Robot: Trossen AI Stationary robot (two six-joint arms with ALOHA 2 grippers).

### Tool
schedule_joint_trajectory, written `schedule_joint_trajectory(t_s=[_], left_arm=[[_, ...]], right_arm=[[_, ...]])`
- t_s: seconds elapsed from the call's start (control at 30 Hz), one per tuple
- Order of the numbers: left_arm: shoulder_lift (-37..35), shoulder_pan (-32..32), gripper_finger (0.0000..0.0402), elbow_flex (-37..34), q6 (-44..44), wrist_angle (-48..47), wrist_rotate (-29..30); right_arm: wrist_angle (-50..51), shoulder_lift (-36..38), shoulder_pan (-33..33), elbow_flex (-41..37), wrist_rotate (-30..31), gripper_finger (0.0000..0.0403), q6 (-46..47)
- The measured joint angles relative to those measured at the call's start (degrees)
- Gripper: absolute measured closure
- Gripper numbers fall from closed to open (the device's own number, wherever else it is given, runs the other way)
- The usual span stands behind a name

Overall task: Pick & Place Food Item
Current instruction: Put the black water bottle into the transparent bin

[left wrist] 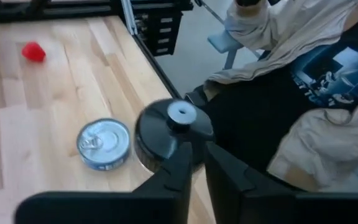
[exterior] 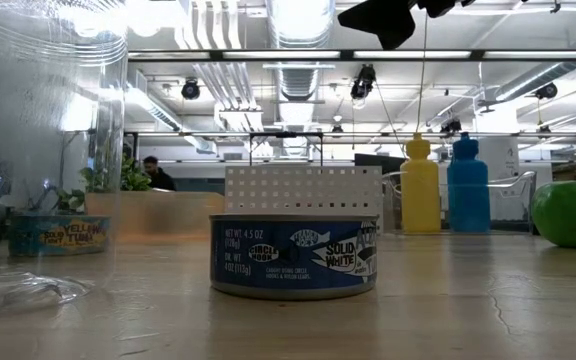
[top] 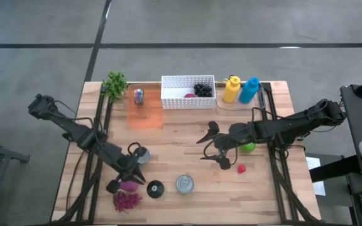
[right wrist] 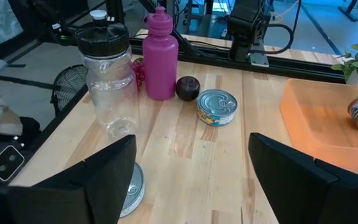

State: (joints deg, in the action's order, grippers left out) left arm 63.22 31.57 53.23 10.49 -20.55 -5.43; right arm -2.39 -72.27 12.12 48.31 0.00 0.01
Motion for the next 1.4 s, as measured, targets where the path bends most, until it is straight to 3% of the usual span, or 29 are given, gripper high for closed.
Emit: schedule_joint_trajectory(t_s=[0.27, 0.47, 0.73, 1.4], left_arm=[[0.25, 0.00, 0.0269, 0.00, -5.85, 2.05, 1.16], [3.13, 0.00, 0.0238, 0.00, -11.01, 8.41, 1.95], [9.55, 0.00, 0.0235, 0.08, -13.85, 11.81, 1.98], [10.16, -0.01, 0.0244, 0.81, -15.03, 10.29, 1.97]], right_arm=[[-0.02, 0.00, 0.00, 0.00, 0.01, 0.0104, 0.50], [-0.04, 0.00, 0.00, 0.00, 0.01, 0.0093, 0.33], [0.02, 0.00, -0.02, 0.00, 0.00, 0.0083, -1.71], [0.11, 0.00, -0.02, 0.00, 0.01, 0.0102, -1.71]])
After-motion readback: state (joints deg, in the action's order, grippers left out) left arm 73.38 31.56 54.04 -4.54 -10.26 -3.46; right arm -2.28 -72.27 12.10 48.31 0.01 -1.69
